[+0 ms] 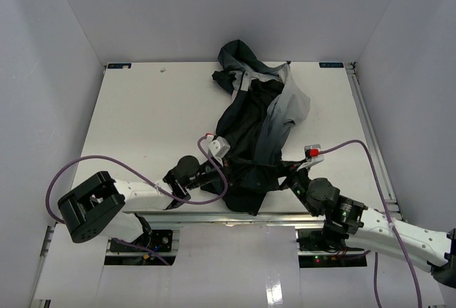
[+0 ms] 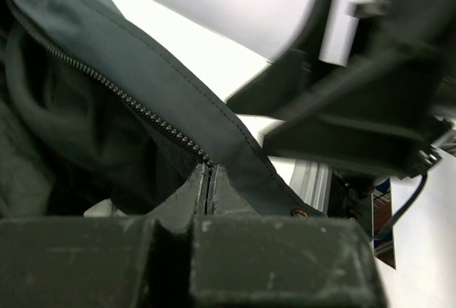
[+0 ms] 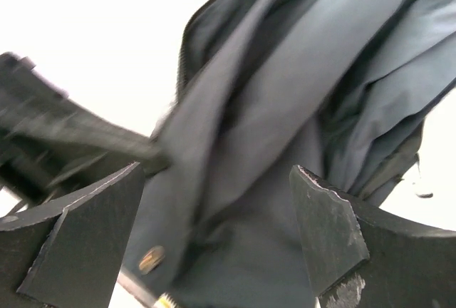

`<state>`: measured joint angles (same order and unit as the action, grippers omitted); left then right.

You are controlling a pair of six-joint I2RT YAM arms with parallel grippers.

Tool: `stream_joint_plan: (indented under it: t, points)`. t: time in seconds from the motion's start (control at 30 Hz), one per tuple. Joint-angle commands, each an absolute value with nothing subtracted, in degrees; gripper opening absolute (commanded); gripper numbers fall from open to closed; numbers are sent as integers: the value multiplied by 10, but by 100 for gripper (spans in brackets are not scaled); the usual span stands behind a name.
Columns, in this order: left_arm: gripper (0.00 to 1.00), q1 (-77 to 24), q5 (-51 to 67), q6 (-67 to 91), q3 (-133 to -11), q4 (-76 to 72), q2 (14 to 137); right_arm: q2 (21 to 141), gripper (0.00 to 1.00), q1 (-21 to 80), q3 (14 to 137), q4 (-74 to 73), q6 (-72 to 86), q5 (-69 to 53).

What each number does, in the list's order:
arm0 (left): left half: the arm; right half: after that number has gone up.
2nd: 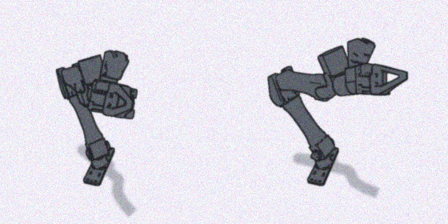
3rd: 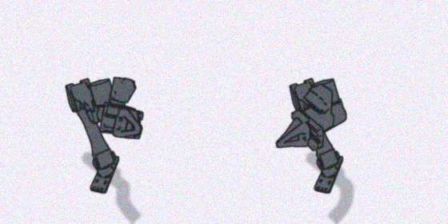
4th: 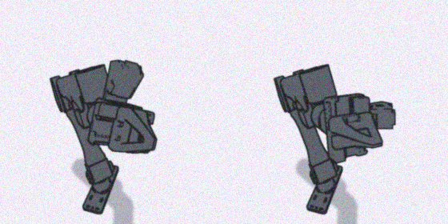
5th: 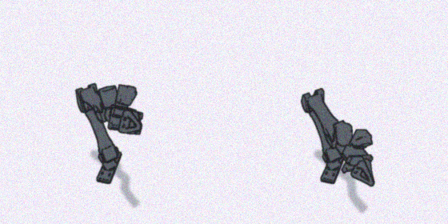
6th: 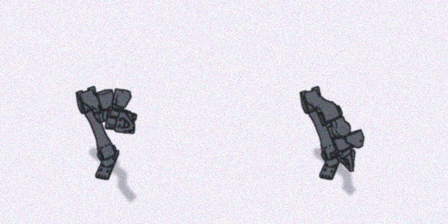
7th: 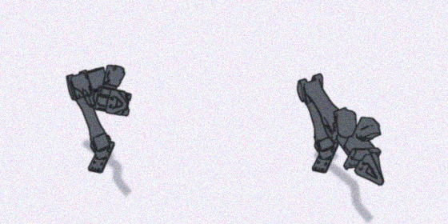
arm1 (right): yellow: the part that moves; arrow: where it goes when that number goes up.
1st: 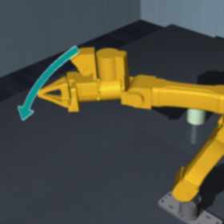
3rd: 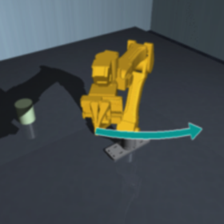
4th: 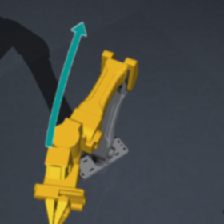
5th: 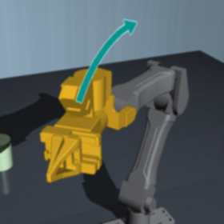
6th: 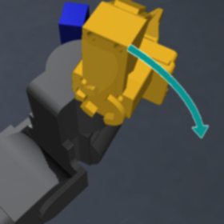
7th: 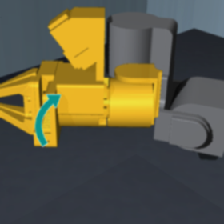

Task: Zip up the jacket

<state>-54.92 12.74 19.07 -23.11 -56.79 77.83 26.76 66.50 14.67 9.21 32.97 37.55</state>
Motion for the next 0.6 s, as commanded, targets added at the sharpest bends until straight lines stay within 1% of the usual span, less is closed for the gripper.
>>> stream_joint_plan:
  t: [0.0,0.07,0.2,0.57]
  points:
    - [0,-550,168,169,-211,-650,756,301,88,572,185,109,352,276]
    - [0,-550,172,169,-209,-658,756,310,88,541,181,123,352,226]
    - [0,-550,177,165,-207,-669,765,315,87,521,158,200,339,149]
    - [0,-550,193,170,-204,-700,784,367,87,515,148,272,352,101]
